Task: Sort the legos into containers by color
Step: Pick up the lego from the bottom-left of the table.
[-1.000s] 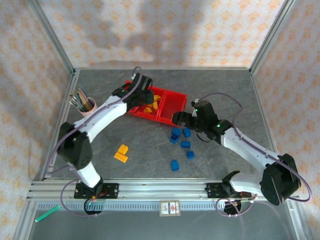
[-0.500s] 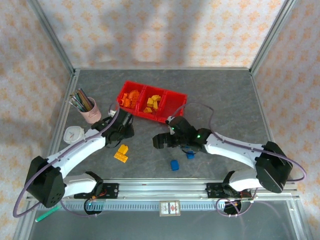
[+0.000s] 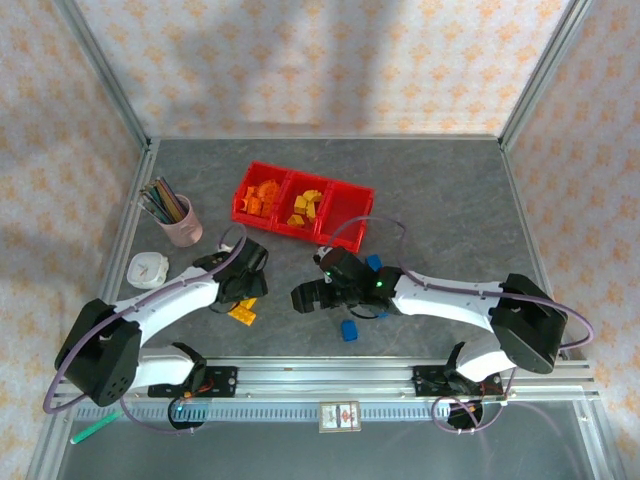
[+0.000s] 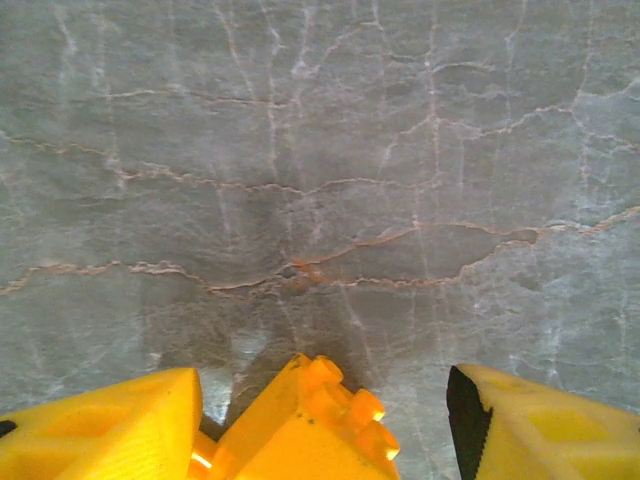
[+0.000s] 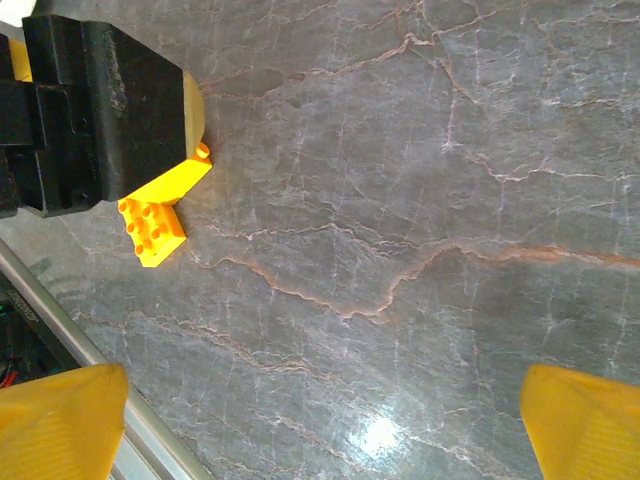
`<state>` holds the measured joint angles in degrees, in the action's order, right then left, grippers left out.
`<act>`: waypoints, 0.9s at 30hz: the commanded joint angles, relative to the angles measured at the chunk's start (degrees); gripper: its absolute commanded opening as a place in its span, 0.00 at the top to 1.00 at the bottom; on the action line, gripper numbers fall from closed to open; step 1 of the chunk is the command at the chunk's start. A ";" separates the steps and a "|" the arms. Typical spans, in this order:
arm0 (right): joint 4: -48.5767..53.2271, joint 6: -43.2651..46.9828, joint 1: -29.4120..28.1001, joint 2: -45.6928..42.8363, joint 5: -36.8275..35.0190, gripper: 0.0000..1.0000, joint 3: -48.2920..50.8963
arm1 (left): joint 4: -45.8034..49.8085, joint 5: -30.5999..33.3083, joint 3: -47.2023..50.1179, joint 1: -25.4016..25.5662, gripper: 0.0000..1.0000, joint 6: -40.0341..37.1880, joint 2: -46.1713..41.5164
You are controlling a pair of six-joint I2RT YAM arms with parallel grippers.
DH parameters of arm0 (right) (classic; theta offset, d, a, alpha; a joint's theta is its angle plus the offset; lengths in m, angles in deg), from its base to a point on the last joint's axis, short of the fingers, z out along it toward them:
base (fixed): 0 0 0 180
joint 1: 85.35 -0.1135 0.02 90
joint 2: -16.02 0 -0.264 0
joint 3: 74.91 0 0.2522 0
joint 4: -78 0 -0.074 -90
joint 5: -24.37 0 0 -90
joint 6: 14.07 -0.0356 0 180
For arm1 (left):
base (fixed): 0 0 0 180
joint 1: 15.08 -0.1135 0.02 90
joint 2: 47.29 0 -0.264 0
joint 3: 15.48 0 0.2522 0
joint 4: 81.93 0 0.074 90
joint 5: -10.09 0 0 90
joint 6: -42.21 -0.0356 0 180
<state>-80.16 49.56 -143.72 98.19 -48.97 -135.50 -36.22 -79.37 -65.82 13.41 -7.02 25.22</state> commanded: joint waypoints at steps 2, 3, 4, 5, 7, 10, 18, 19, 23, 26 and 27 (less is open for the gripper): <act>-0.73 -0.72 -0.30 -1.14 -2.83 0.00 -1.40 | -3.11 -3.24 1.35 0.95 0.34 1.95 -0.10; -0.64 -0.63 -0.27 -1.06 -2.87 0.00 -1.42 | -2.58 -2.69 1.26 1.27 0.36 2.40 0.08; -0.68 -0.70 -0.26 -0.96 -2.87 0.00 -1.42 | -2.05 -2.01 1.16 1.78 0.39 2.73 0.23; -0.57 -0.71 -0.32 -0.85 -2.82 0.00 -1.51 | -1.78 -1.71 1.16 2.42 0.40 2.90 0.24; -0.55 -0.71 -0.25 -0.62 -2.71 0.01 -1.67 | -1.51 -1.69 1.41 3.06 0.41 3.37 0.50; -0.74 -0.69 -0.27 -0.52 -2.78 0.00 -1.76 | -0.10 -0.47 1.26 4.12 0.45 4.53 1.91; -0.59 -0.63 -0.30 -0.12 -2.93 0.00 -1.86 | 0.44 1.69 0.65 6.15 0.57 5.19 4.52; -0.50 -0.66 -0.27 -0.20 -3.03 0.00 -1.94 | 0.77 1.98 0.42 6.22 0.58 5.28 4.66; -0.11 -0.59 -0.21 -0.86 -3.88 0.00 -2.12 | 1.09 1.99 -0.52 6.31 0.62 5.01 4.09; 1.12 0.03 0.26 -1.61 -4.62 0.00 -2.80 | 1.89 2.28 -2.72 6.31 0.64 4.97 2.94; 1.87 0.22 0.73 -1.87 -4.75 0.00 -3.32 | 2.03 2.27 -3.91 6.34 0.65 4.77 2.30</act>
<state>-79.85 49.61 -143.63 98.19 -51.31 -135.92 -36.22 -79.31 -66.24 19.44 -2.62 29.29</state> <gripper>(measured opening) 0.998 0.359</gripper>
